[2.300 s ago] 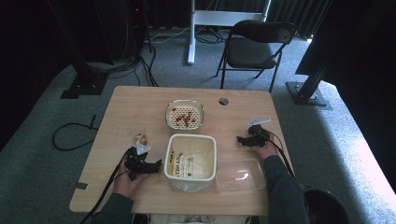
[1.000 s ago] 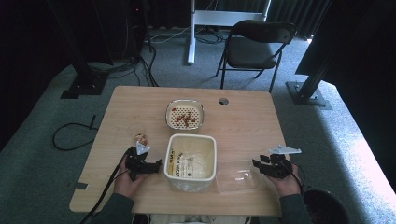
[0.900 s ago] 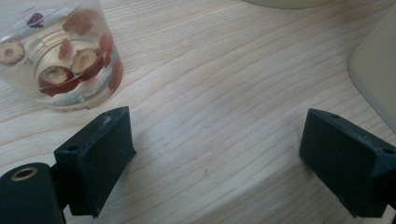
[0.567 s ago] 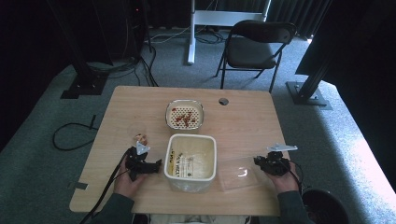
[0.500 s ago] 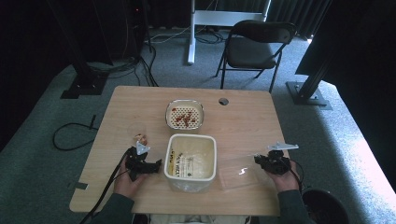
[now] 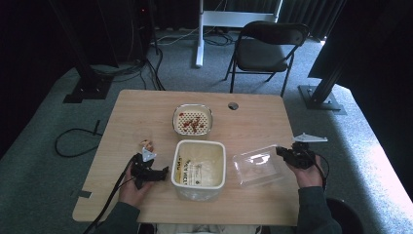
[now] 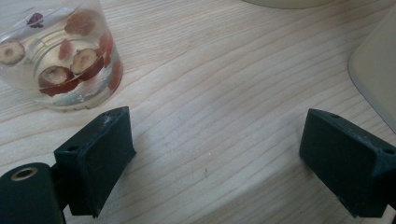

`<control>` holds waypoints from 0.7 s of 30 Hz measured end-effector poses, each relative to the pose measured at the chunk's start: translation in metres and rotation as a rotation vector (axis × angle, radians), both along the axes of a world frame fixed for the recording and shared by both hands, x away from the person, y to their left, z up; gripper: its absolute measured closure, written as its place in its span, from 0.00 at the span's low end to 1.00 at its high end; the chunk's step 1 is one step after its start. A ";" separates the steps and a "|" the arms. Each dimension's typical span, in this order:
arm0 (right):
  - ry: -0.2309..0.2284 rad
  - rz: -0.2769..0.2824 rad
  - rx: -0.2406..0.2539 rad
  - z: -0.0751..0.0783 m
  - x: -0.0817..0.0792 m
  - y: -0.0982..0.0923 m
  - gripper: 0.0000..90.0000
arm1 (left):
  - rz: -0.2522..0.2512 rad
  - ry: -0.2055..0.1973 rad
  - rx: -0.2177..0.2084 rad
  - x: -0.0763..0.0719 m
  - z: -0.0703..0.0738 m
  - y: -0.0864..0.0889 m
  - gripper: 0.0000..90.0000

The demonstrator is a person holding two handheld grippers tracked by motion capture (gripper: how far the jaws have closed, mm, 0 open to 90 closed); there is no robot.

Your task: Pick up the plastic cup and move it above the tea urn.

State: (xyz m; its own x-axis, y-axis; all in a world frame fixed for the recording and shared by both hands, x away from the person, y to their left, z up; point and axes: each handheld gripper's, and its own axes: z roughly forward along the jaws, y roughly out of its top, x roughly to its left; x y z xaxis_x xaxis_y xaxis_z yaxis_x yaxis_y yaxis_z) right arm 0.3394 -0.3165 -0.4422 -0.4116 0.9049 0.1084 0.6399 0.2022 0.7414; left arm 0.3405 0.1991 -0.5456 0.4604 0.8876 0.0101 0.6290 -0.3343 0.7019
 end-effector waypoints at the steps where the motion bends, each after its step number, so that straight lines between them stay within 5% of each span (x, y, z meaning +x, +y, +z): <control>1: -0.003 -0.001 0.002 0.002 0.001 -0.001 0.95 | 0.000 0.000 0.000 0.000 0.000 0.000 0.12; 11: -0.019 -0.021 0.025 0.026 0.015 -0.002 0.95 | 0.000 0.000 0.000 0.000 0.000 0.000 0.12; 21: -0.064 -0.003 0.047 0.074 0.026 0.002 0.95 | -0.002 0.001 0.004 0.000 0.000 0.000 0.12</control>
State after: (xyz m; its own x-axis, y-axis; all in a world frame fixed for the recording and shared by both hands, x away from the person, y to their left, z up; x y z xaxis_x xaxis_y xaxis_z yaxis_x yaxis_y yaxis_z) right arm 0.3649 -0.3147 -0.3686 -0.4164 0.9006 0.1244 0.5917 0.1645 0.7892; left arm 0.3405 0.1993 -0.5454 0.4625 0.8865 0.0129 0.6290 -0.3384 0.6999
